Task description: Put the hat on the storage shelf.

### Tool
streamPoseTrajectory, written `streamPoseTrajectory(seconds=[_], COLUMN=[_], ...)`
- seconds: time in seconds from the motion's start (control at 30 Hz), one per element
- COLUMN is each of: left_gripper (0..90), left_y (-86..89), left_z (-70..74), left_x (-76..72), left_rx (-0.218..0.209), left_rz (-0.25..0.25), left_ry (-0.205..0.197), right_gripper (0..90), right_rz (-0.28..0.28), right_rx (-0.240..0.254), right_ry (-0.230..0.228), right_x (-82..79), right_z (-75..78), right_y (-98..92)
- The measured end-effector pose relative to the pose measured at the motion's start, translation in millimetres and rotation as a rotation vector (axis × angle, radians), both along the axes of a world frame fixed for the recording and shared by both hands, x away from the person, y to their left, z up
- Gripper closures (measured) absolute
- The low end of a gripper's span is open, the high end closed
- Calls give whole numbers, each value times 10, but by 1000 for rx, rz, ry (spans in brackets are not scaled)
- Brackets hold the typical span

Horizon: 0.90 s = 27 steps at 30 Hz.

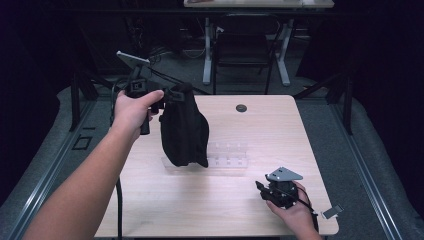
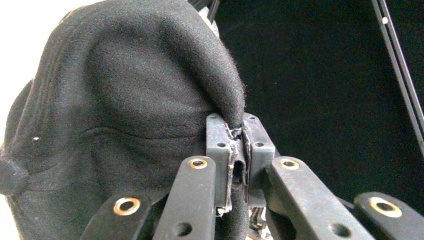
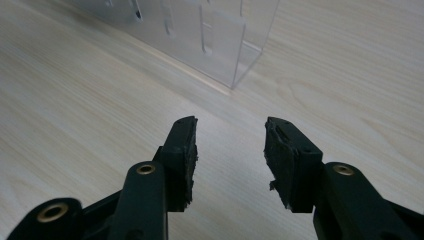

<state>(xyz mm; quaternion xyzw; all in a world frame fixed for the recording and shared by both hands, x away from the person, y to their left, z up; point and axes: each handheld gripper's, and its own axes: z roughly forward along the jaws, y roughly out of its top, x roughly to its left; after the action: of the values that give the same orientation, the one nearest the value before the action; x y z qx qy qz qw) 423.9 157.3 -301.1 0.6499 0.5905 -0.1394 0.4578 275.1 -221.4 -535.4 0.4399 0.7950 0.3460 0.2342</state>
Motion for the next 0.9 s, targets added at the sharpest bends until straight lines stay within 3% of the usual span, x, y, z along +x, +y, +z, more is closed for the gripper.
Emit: streamPoseTrajectory(seconds=[0.23,0.9], left_gripper=[848,843], left_y=[-56,-73], left_z=[16,18], left_x=[-2,-19], left_rx=[-3,-6], left_rz=[-6,-18], left_ry=[-3,-11], right_gripper=[596,712], right_rz=[35,197], right_rx=[74,72], right_ry=[-15,-3], right_x=[38,299], right_z=[212,509], right_y=[87,679])
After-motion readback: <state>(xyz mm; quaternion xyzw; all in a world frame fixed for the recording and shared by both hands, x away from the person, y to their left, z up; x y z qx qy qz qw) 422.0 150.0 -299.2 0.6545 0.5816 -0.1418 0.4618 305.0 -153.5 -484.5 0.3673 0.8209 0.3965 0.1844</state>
